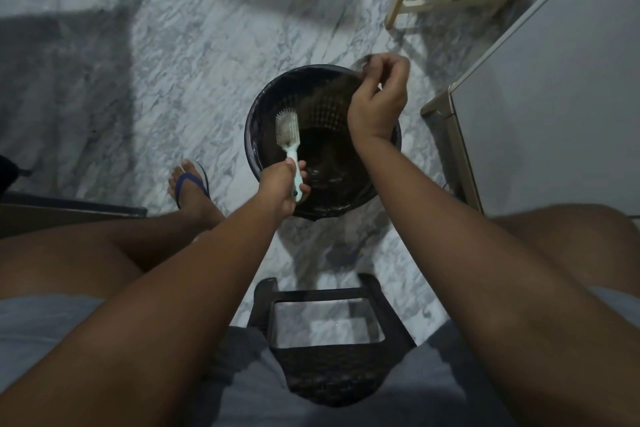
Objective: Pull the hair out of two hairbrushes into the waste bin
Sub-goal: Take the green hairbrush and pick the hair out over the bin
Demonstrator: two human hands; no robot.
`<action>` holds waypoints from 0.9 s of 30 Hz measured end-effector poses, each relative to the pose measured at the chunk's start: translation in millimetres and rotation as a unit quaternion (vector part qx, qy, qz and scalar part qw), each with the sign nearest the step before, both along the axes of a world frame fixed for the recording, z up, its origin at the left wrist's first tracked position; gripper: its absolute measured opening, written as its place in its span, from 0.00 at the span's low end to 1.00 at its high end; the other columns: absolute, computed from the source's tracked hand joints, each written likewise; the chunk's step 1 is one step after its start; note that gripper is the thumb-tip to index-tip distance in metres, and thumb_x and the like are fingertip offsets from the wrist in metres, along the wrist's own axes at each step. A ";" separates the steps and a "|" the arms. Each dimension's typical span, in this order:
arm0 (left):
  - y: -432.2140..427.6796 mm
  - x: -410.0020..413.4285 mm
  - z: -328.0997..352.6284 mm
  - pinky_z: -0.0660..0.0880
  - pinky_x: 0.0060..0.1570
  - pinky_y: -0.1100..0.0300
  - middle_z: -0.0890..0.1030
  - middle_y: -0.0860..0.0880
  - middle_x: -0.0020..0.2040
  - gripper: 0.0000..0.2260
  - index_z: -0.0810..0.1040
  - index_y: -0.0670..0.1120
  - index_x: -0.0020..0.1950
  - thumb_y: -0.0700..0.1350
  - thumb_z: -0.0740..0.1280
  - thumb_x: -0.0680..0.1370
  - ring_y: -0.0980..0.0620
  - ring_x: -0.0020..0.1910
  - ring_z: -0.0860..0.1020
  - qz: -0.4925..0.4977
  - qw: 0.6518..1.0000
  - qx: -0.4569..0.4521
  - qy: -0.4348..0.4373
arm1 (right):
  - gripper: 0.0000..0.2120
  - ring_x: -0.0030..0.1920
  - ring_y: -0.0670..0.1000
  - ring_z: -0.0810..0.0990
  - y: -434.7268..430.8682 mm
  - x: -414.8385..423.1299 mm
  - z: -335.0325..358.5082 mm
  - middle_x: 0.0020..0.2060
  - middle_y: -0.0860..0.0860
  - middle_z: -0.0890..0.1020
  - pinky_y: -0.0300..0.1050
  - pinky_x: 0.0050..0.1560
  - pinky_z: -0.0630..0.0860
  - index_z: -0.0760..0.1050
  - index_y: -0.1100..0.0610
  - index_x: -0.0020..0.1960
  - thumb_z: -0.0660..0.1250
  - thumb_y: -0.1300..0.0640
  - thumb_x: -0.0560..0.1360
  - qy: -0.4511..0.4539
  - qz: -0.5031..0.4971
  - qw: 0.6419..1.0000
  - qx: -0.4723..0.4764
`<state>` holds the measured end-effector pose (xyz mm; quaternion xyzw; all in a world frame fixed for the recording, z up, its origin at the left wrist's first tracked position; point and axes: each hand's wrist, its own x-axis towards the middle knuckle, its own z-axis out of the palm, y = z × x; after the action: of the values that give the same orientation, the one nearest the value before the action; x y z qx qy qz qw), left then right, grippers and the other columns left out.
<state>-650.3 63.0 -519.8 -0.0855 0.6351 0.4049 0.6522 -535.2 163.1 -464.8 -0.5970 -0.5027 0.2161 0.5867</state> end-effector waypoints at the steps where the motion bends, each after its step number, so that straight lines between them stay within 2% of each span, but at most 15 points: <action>1: -0.8 -1.0 -0.3 0.66 0.24 0.66 0.73 0.47 0.42 0.11 0.76 0.41 0.50 0.44 0.57 0.84 0.56 0.34 0.71 0.003 1.000 0.002 -0.001 | 0.06 0.35 0.46 0.76 -0.2 2.2 -0.5 0.37 0.51 0.77 0.36 0.37 0.74 0.72 0.66 0.48 0.59 0.64 0.81 0.009 -0.009 1.000 -0.010; 3: -1.8 -2.7 -0.3 0.67 0.24 0.66 0.74 0.47 0.44 0.10 0.77 0.41 0.51 0.42 0.57 0.83 0.55 0.35 0.71 0.000 1.000 0.012 0.004 | 0.07 0.36 0.50 0.79 -5.8 8.1 -12.2 0.37 0.54 0.79 0.38 0.36 0.75 0.71 0.64 0.50 0.58 0.62 0.82 -0.001 0.013 0.997 -0.071; 5: -1.3 -4.5 -1.3 0.68 0.25 0.65 0.77 0.47 0.49 0.08 0.77 0.43 0.53 0.41 0.59 0.82 0.55 0.37 0.72 -0.005 0.999 0.032 0.016 | 0.06 0.43 0.55 0.81 -10.7 19.2 -30.6 0.44 0.57 0.81 0.39 0.41 0.74 0.73 0.63 0.52 0.59 0.62 0.80 -0.066 0.078 0.972 -0.211; 6: -0.9 -5.5 -2.2 0.68 0.25 0.64 0.78 0.47 0.52 0.07 0.77 0.43 0.55 0.41 0.59 0.82 0.54 0.39 0.73 -0.011 0.999 0.043 0.024 | 0.08 0.50 0.57 0.81 -12.9 24.1 -39.3 0.50 0.59 0.81 0.37 0.46 0.73 0.74 0.63 0.55 0.61 0.64 0.78 -0.120 0.115 0.937 -0.309; 8: -0.7 -7.4 -1.5 0.68 0.26 0.64 0.80 0.48 0.54 0.09 0.75 0.44 0.61 0.41 0.60 0.82 0.53 0.40 0.73 -0.026 0.997 0.060 0.036 | 0.20 0.63 0.61 0.76 -15.6 30.5 -51.3 0.63 0.62 0.75 0.42 0.59 0.72 0.70 0.65 0.66 0.65 0.63 0.75 -0.211 0.176 0.837 -0.473; 9: -0.6 -8.0 -0.5 0.68 0.26 0.63 0.80 0.48 0.54 0.11 0.75 0.44 0.64 0.41 0.60 0.83 0.53 0.40 0.73 -0.034 0.996 0.067 0.037 | 0.27 0.67 0.63 0.73 -17.0 30.0 -52.6 0.68 0.63 0.71 0.46 0.65 0.70 0.65 0.64 0.72 0.66 0.61 0.75 -0.221 0.192 0.819 -0.494; 11: -0.9 -9.0 -0.9 0.68 0.27 0.63 0.80 0.49 0.54 0.12 0.74 0.44 0.66 0.42 0.60 0.83 0.53 0.41 0.73 -0.053 0.995 0.078 0.040 | 0.34 0.72 0.61 0.68 -19.3 23.5 -49.3 0.73 0.61 0.67 0.51 0.72 0.66 0.57 0.59 0.78 0.66 0.55 0.76 -0.180 0.218 0.855 -0.435; 13: -2.1 -9.5 -1.6 0.69 0.28 0.62 0.80 0.50 0.54 0.13 0.74 0.44 0.67 0.43 0.60 0.83 0.53 0.42 0.73 -0.080 0.992 0.088 0.045 | 0.35 0.70 0.56 0.72 -16.6 15.0 -48.3 0.73 0.57 0.68 0.52 0.70 0.69 0.54 0.51 0.80 0.65 0.45 0.78 -0.123 0.230 0.890 -0.373; 15: -3.0 -9.4 -2.3 0.69 0.28 0.62 0.80 0.50 0.54 0.13 0.74 0.44 0.67 0.44 0.60 0.83 0.53 0.42 0.73 -0.108 0.988 0.098 0.050 | 0.37 0.64 0.52 0.78 -12.0 8.4 -48.7 0.69 0.54 0.74 0.49 0.67 0.73 0.59 0.49 0.78 0.67 0.39 0.75 -0.082 0.246 0.894 -0.366; 16: -3.3 -9.1 -2.0 0.69 0.27 0.62 0.81 0.50 0.55 0.13 0.74 0.43 0.67 0.44 0.61 0.83 0.53 0.42 0.73 -0.116 0.986 0.104 0.049 | 0.35 0.62 0.51 0.80 -10.9 6.5 -48.6 0.65 0.53 0.79 0.49 0.66 0.75 0.65 0.50 0.76 0.68 0.39 0.74 -0.081 0.262 0.890 -0.364; 18: -3.6 -7.4 0.3 0.69 0.27 0.62 0.80 0.49 0.55 0.13 0.74 0.43 0.67 0.43 0.60 0.83 0.53 0.41 0.73 -0.118 0.985 0.117 0.038 | 0.22 0.52 0.50 0.84 -9.7 7.3 -50.9 0.52 0.53 0.86 0.50 0.59 0.79 0.80 0.53 0.64 0.70 0.44 0.74 -0.109 0.267 0.897 -0.334; 20: -3.3 -6.9 2.4 0.69 0.28 0.63 0.80 0.48 0.55 0.13 0.74 0.42 0.67 0.43 0.59 0.84 0.53 0.40 0.73 -0.104 0.987 0.118 0.025 | 0.11 0.40 0.46 0.85 -8.7 9.9 -51.0 0.40 0.50 0.87 0.49 0.51 0.82 0.85 0.56 0.50 0.70 0.50 0.76 -0.101 0.220 0.923 -0.300; 21: -2.9 -7.0 3.1 0.69 0.28 0.63 0.80 0.48 0.55 0.13 0.74 0.42 0.67 0.43 0.59 0.84 0.53 0.40 0.73 -0.097 0.988 0.116 0.021 | 0.10 0.37 0.46 0.84 -7.8 11.0 -50.0 0.36 0.49 0.86 0.48 0.48 0.82 0.86 0.57 0.46 0.70 0.52 0.77 -0.087 0.193 0.937 -0.277; 23: -2.6 -7.2 1.7 0.69 0.27 0.63 0.79 0.47 0.53 0.13 0.74 0.40 0.66 0.43 0.59 0.84 0.54 0.39 0.73 -0.083 0.991 0.107 0.018 | 0.11 0.36 0.47 0.83 -4.7 12.7 -44.9 0.34 0.49 0.85 0.46 0.45 0.81 0.85 0.58 0.43 0.69 0.53 0.77 -0.074 0.147 0.962 -0.217; 27: -3.5 -7.9 -4.3 0.68 0.24 0.65 0.74 0.46 0.46 0.12 0.74 0.38 0.63 0.42 0.58 0.84 0.55 0.35 0.72 -0.007 0.998 0.069 -0.002 | 0.11 0.37 0.47 0.81 7.5 17.1 -22.4 0.35 0.50 0.83 0.39 0.41 0.76 0.82 0.61 0.44 0.65 0.56 0.80 -0.024 0.064 0.993 -0.100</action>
<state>-658.2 59.5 -524.1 -0.0366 0.6051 0.4431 0.6605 -518.1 170.6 -487.3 -0.6242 -0.5301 0.2879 0.4965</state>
